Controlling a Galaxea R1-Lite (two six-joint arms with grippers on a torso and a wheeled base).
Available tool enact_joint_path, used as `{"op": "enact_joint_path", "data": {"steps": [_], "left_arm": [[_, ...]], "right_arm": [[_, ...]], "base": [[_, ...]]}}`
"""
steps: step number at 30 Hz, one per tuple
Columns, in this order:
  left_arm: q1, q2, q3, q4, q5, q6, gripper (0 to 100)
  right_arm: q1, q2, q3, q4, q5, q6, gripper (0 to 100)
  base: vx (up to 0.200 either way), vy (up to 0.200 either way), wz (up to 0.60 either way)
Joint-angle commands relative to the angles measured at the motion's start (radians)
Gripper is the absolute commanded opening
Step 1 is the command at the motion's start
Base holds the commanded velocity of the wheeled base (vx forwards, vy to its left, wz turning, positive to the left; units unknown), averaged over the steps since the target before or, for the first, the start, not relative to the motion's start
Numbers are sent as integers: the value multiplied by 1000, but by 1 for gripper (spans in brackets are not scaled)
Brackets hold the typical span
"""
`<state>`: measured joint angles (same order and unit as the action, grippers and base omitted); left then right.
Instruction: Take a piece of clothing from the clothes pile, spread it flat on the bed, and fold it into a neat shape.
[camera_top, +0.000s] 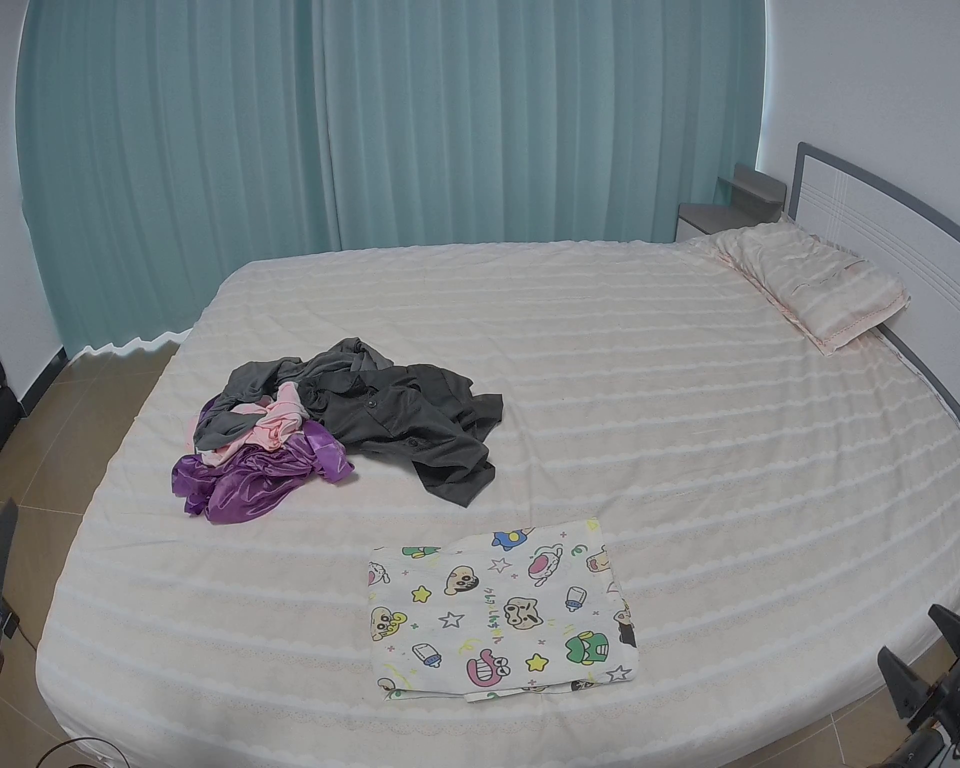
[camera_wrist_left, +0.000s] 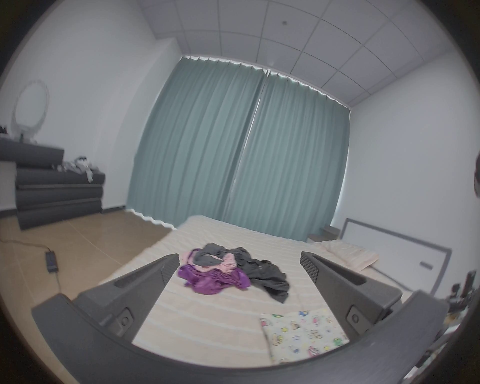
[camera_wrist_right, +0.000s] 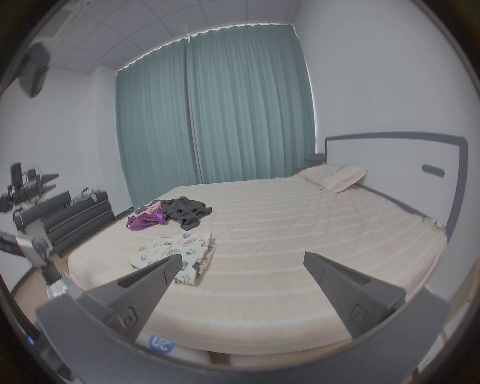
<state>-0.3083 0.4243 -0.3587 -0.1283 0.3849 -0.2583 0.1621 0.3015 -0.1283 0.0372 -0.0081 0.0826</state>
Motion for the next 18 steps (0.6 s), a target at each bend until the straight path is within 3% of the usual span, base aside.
{"op": "enact_joint_path", "data": {"steps": [1, 8, 11, 14, 18], "left_arm": [[169, -260, 4, 138, 3, 128, 100], [230, -326, 12, 208, 6, 180, 100], [313, -397, 44, 230, -20, 215, 100], [310, -424, 107, 217, -34, 303, 100], [310, -424, 192, 138, -38, 301, 100]], "right_arm": [[-18, -301, -25, 148, -15, -116, 100], [-33, -301, 4, 155, -69, -162, 100], [-53, -301, 19, 153, -70, -168, 100], [-56, -301, 19, 150, -76, -170, 100], [-58, -301, 22, 144, -128, -168, 100]], "base": [[0, 0, 0], [0, 0, 0], [0, 0, 0], [0, 0, 0], [0, 0, 0]]}}
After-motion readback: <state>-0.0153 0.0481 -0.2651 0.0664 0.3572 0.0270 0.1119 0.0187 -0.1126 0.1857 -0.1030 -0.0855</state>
